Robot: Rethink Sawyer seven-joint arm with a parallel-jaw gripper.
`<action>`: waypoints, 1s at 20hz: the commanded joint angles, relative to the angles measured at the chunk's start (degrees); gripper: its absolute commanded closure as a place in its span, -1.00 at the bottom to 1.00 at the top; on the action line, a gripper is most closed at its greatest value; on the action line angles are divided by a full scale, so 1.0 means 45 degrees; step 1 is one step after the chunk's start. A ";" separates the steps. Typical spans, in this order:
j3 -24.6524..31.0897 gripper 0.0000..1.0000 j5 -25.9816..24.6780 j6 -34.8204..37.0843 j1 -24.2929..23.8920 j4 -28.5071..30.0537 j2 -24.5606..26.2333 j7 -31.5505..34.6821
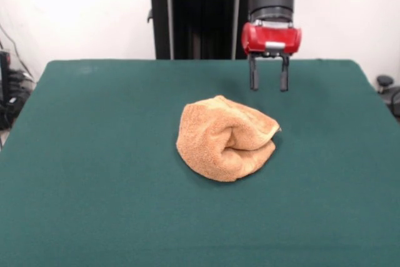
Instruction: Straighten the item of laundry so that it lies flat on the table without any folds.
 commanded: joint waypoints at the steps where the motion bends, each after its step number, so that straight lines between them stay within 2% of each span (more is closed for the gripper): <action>1: 0.0548 -1.00 0.0717 -0.1150 0.0211 -0.0943 0.1257 0.3329; 8: 0.0939 -1.00 0.0389 -0.2182 0.0053 -0.1209 0.1855 0.3630; 20: 0.1336 -1.00 0.0438 -0.4059 -0.0086 -0.1294 0.2027 0.3849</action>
